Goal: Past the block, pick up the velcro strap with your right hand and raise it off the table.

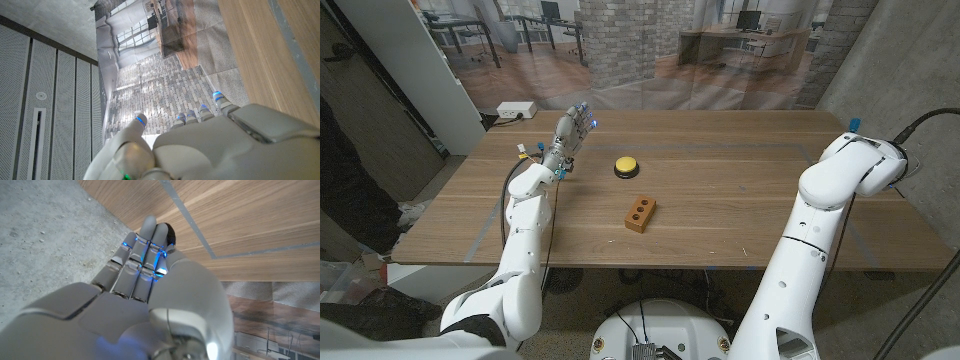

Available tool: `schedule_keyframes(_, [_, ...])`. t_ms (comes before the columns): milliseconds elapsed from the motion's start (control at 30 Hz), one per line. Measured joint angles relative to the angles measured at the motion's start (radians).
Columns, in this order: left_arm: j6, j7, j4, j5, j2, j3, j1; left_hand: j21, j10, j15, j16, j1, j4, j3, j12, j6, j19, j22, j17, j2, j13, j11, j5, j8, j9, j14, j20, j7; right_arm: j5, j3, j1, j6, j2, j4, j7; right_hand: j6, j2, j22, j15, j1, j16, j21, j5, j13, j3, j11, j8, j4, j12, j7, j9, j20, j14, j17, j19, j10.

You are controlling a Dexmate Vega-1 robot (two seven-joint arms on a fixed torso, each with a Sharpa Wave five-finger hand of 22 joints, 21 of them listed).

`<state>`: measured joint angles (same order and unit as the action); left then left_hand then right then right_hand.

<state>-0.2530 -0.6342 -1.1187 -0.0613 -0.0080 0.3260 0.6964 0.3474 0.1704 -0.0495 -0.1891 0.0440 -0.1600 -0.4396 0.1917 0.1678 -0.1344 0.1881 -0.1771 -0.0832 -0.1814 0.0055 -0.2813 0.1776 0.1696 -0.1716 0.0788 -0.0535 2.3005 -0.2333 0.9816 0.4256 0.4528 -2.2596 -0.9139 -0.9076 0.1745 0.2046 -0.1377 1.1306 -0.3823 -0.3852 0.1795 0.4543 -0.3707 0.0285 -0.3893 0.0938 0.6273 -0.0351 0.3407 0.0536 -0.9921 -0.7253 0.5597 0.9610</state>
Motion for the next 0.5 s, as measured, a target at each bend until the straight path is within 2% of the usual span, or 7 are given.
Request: schedule_keyframes(500, [0.03, -0.046, -0.024, -0.01, 0.029, 0.006, 0.012, -0.004, 0.0, 0.0, 0.0, 0.0, 0.0, 0.0, 0.0, 0.0, 0.0, 0.004, 0.0, 0.0, 0.0, 0.0, 0.001, 0.0, 0.0, 0.0, 0.0, 0.0, -0.002, 0.056, 0.042, 0.035, 0.0, -0.02, 0.069, 0.0, -0.004, 0.0, 0.0, -0.004, 0.007, 0.0, 0.0, 0.0, -0.001, 0.0, -0.005, 0.001, 0.0, 0.0, -0.005, 0.0, 0.0, 0.0, 0.0, 0.0])
